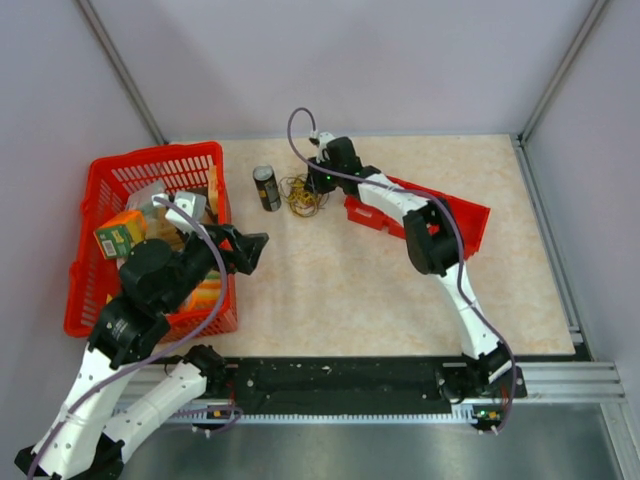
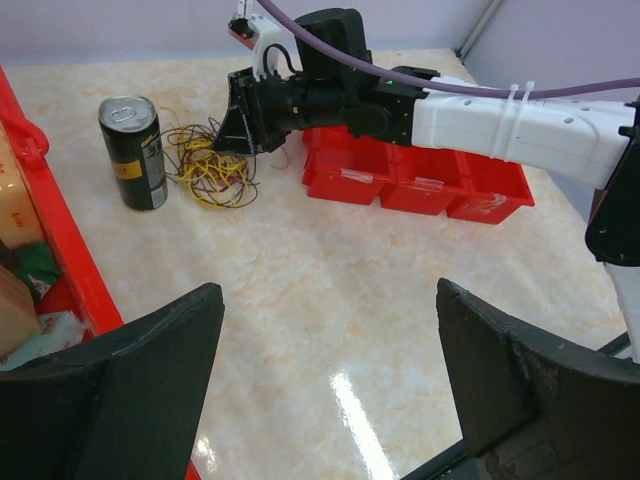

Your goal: Untangle the cables

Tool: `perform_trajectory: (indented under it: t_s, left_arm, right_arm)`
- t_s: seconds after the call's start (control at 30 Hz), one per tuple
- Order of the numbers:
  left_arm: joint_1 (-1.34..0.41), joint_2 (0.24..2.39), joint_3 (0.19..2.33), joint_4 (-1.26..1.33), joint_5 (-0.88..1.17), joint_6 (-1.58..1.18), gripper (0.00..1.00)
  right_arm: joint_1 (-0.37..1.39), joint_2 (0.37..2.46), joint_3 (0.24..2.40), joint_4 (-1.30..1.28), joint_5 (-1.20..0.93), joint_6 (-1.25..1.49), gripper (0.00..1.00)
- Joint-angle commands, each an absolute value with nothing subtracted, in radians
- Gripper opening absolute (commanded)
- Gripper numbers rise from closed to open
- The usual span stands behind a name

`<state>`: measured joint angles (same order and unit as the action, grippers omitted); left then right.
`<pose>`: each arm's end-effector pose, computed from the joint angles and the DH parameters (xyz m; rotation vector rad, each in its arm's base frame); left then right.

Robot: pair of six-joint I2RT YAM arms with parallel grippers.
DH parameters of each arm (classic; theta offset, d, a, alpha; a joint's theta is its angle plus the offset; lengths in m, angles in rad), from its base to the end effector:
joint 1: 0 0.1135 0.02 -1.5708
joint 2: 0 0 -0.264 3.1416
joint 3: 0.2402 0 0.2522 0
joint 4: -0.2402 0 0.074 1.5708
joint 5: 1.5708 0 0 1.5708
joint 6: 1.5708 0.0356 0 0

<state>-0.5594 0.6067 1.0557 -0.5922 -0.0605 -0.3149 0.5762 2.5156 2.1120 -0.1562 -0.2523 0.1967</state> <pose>0.0911 -0.0545 0.4088 0.1679 1.7422 -0.5936 0.4771 0.3206 0.1696 -0.5646 2.1239 0.7148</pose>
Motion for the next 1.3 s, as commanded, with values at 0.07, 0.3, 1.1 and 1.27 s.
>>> perform_trajectory:
  t_s: [0.07, 0.3, 1.1, 1.27]
  left_arm:
    - [-0.557, 0.608, 1.098, -0.537, -0.017, -0.38, 0.89]
    - [-0.558, 0.641, 1.034, -0.496, 0.057, -0.483, 0.87]
    - [-0.951, 0.989, 0.795, -0.344, 0.011, -0.647, 0.72]
    - [-0.999, 1.15, 0.837, -0.387, -0.061, -0.643, 0.77]
  right_arm:
    - [0.598, 2.373, 2.077, -0.176, -0.422, 0.307, 0.0]
    - [0.663, 1.944, 1.579, -0.124, -0.422, 0.362, 0.0]
    - [0.703, 0.822, 0.454, -0.163, -0.175, 0.682, 0.67]
    - [0.698, 0.873, 0.407, -0.095, -0.245, 0.706, 0.58]
